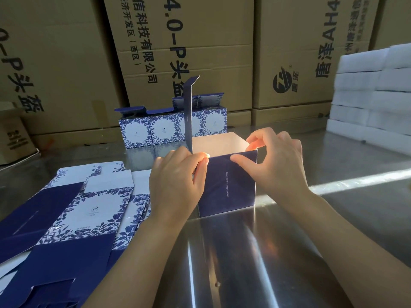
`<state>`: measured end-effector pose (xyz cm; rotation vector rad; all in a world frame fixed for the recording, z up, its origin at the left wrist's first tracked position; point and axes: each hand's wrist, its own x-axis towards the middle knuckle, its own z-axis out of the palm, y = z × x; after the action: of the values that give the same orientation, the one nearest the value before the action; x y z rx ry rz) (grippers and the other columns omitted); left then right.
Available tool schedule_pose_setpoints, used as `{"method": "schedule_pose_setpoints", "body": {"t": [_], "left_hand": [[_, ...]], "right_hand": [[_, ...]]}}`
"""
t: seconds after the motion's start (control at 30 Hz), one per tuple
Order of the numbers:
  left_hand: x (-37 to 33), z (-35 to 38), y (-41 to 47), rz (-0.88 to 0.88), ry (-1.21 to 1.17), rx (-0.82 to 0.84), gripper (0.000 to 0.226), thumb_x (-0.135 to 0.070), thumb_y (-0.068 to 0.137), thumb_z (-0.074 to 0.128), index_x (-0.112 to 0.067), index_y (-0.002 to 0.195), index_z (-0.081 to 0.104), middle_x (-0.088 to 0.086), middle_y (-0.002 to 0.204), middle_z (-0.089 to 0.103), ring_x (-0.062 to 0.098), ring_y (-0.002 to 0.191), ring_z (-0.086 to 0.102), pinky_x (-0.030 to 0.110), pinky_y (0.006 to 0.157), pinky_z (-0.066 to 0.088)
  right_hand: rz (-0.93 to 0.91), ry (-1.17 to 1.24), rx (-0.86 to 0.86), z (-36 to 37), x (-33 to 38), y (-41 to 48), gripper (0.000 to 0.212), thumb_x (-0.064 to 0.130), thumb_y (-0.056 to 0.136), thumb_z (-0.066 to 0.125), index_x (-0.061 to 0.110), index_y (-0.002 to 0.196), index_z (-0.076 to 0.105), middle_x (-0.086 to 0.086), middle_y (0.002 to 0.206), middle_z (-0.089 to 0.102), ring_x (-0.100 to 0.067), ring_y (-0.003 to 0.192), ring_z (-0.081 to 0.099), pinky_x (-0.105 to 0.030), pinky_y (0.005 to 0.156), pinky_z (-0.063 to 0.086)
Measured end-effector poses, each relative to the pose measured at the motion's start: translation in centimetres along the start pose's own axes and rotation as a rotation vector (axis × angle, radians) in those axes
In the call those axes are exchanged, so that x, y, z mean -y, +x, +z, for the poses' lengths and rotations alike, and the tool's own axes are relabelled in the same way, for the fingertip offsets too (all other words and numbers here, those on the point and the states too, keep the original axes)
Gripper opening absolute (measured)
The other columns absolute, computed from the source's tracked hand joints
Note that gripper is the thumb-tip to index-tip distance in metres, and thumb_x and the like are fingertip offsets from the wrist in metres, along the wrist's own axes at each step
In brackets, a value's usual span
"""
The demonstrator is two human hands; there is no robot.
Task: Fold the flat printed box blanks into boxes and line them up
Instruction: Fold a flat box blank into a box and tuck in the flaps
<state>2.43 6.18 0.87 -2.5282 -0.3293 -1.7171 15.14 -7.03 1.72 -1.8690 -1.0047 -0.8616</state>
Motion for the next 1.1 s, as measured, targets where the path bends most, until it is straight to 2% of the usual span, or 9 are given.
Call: {"method": "schedule_pose_setpoints", "body": {"t": [0.13, 0.23, 0.4, 0.57, 0.67, 0.87, 0.97, 1.1], "left_hand": [[0.0, 0.0, 0.0, -0.003, -0.002, -0.001, 0.010, -0.017, 0.086, 0.063, -0.014, 0.083, 0.072, 0.002, 0.061, 0.051, 0.028, 0.055, 0.050, 0.037, 0.055, 0.040], [0.2, -0.1, 0.0, 0.000, 0.001, -0.002, 0.010, -0.016, 0.086, 0.063, -0.014, 0.083, 0.072, 0.002, 0.061, 0.051, 0.028, 0.055, 0.050, 0.036, 0.055, 0.038], [0.4, -0.1, 0.1, -0.004, 0.007, -0.005, 0.016, -0.018, 0.089, 0.058, -0.014, 0.081, 0.072, 0.002, 0.061, 0.051, 0.028, 0.055, 0.049, 0.035, 0.056, 0.038], [0.9, -0.3, 0.1, -0.022, 0.026, -0.003, 0.011, -0.013, 0.086, 0.061, -0.013, 0.081, 0.072, -0.001, 0.061, 0.045, 0.027, 0.055, 0.046, 0.031, 0.058, 0.033], [1.0, -0.3, 0.1, -0.040, 0.020, 0.008, 0.011, -0.010, 0.085, 0.062, -0.012, 0.081, 0.072, -0.006, 0.064, 0.036, 0.024, 0.055, 0.040, 0.030, 0.059, 0.031], [0.9, -0.4, 0.2, -0.082, 0.011, 0.030, 0.013, -0.006, 0.084, 0.060, -0.009, 0.077, 0.070, -0.005, 0.064, 0.033, 0.019, 0.058, 0.030, 0.030, 0.058, 0.029], [0.8, -0.4, 0.1, -0.097, 0.003, 0.044, 0.013, -0.005, 0.084, 0.059, -0.009, 0.076, 0.069, -0.005, 0.065, 0.034, 0.021, 0.057, 0.032, 0.030, 0.057, 0.031], [0.8, -0.3, 0.1, -0.186, 0.005, 0.073, 0.017, -0.012, 0.086, 0.054, -0.010, 0.087, 0.071, -0.001, 0.066, 0.045, 0.020, 0.061, 0.038, 0.028, 0.057, 0.030]], "right_hand": [[-0.069, -0.051, 0.003, 0.3, 0.0, -0.2, 0.027, 0.044, 0.079, 0.070, 0.021, 0.093, 0.065, 0.008, 0.092, 0.061, -0.018, 0.086, 0.046, -0.023, 0.077, 0.016], [-0.072, -0.100, -0.010, 0.4, -0.2, -0.3, 0.027, 0.045, 0.079, 0.068, 0.020, 0.089, 0.068, 0.000, 0.101, 0.054, -0.016, 0.087, 0.038, -0.024, 0.080, 0.017], [-0.004, -0.124, 0.045, 0.3, -0.6, -0.1, 0.024, 0.038, 0.084, 0.051, 0.022, 0.090, 0.067, 0.002, 0.112, 0.050, -0.022, 0.099, 0.042, -0.032, 0.084, 0.023], [-0.010, -0.148, 0.096, 0.3, -0.5, -0.1, 0.030, 0.031, 0.086, 0.039, 0.019, 0.095, 0.065, 0.002, 0.115, 0.050, -0.022, 0.103, 0.040, -0.033, 0.087, 0.022], [-0.021, -0.140, 0.123, 0.4, -0.3, -0.2, 0.030, 0.030, 0.086, 0.038, 0.016, 0.093, 0.063, 0.002, 0.114, 0.051, -0.020, 0.103, 0.037, -0.033, 0.088, 0.022], [-0.045, -0.113, 0.140, 0.6, -0.2, -0.3, 0.029, 0.027, 0.086, 0.036, 0.013, 0.090, 0.061, 0.000, 0.115, 0.050, -0.018, 0.102, 0.033, -0.034, 0.087, 0.023], [-0.045, -0.084, 0.128, 0.7, -0.3, -0.3, 0.027, 0.027, 0.085, 0.038, 0.014, 0.089, 0.061, 0.001, 0.114, 0.050, -0.017, 0.101, 0.032, -0.029, 0.084, 0.020], [-0.041, 0.019, 0.098, 0.8, -0.2, -0.5, 0.020, 0.028, 0.083, 0.045, 0.016, 0.085, 0.060, 0.003, 0.110, 0.052, -0.013, 0.102, 0.034, -0.026, 0.084, 0.019]]}}
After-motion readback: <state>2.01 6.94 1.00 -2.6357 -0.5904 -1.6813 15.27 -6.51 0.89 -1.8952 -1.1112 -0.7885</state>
